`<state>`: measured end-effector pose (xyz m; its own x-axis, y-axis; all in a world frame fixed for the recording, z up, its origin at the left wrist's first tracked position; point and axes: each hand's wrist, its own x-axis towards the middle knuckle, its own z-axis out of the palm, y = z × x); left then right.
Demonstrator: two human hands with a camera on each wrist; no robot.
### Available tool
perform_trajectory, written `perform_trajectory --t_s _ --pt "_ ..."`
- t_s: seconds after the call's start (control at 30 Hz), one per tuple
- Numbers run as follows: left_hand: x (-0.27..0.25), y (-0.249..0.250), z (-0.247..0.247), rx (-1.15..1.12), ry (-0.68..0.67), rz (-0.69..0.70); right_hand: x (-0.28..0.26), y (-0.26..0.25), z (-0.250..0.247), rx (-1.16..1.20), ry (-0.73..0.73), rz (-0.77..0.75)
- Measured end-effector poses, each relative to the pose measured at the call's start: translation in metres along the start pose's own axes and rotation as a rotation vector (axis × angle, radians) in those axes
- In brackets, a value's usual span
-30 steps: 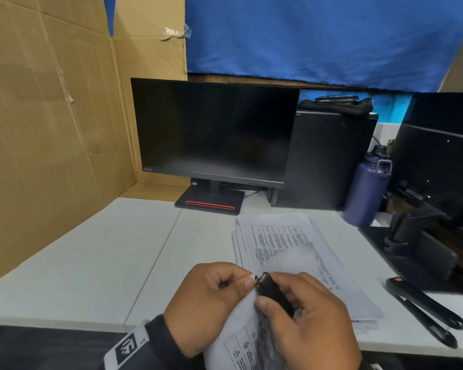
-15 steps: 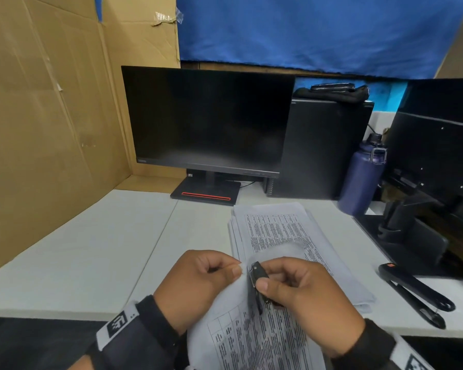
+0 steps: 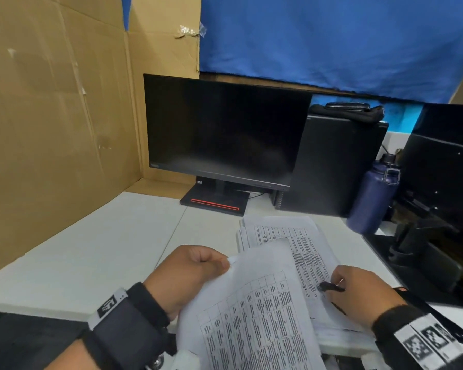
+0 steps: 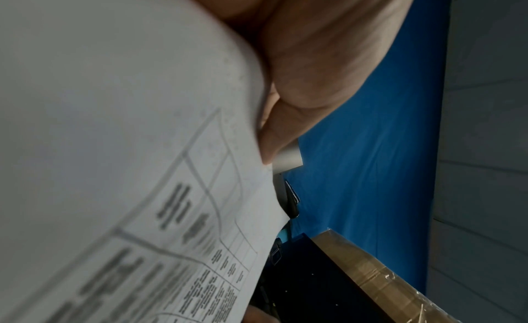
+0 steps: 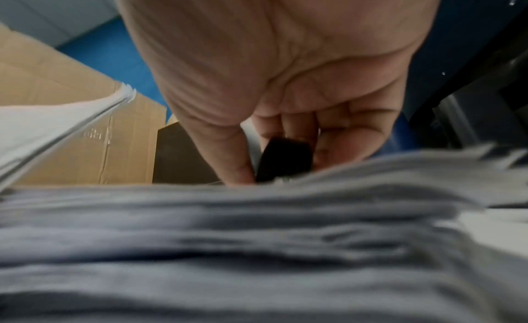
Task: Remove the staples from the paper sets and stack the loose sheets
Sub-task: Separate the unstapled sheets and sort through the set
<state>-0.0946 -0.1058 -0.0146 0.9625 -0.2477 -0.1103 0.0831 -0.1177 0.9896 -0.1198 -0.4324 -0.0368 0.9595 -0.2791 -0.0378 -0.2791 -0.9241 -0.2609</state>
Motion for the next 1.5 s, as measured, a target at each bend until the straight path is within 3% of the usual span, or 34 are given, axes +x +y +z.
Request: perform_trajectory --t_s 0.1,0.17,0.23,0.33,0.4,0.47,0.63,0.93,1.03,1.2,1.3,1.5 --pt "-0.001 0.000 0.000 0.010 -0.006 -0.008 -0.004 -0.011 -0.010 -0.062 0.043 -0.046" --pt "-0.003 0.002 0.001 0.007 -0.014 0.000 -0.020 -0.028 -0.020 -0.029 0.231 -0.147" --pt "-0.005 0.003 0.002 0.007 -0.031 0.019 -0.045 -0.055 -0.027 0.159 0.366 -0.310" --pt "-0.008 0.002 0.008 0.023 -0.068 0.038 -0.072 -0.091 -0.024 0.388 0.252 -0.585" --pt "-0.010 0.002 0.013 0.008 -0.105 0.064 -0.076 -0.104 -0.014 0.347 0.200 -0.736" --pt "-0.012 0.003 0.016 0.013 -0.127 0.099 -0.072 -0.110 -0.004 0.225 0.273 -0.792" --pt "-0.011 0.001 0.015 0.084 -0.105 0.134 -0.067 -0.112 -0.003 0.089 0.374 -0.805" --pt "-0.010 -0.002 0.017 0.216 -0.101 0.174 -0.067 -0.123 -0.022 -0.159 0.318 -0.845" --pt "-0.010 -0.003 0.019 0.270 -0.055 0.206 -0.069 -0.130 -0.021 -0.178 0.320 -0.795" --pt "-0.009 -0.005 0.027 0.377 0.057 0.313 -0.072 -0.143 -0.014 -0.045 0.255 -0.557" --pt "-0.010 -0.005 0.029 0.428 0.072 0.344 -0.073 -0.146 -0.009 0.165 0.162 -0.390" --pt "-0.017 0.004 0.024 0.516 0.015 0.429 -0.070 -0.144 -0.012 0.467 -0.048 -0.286"
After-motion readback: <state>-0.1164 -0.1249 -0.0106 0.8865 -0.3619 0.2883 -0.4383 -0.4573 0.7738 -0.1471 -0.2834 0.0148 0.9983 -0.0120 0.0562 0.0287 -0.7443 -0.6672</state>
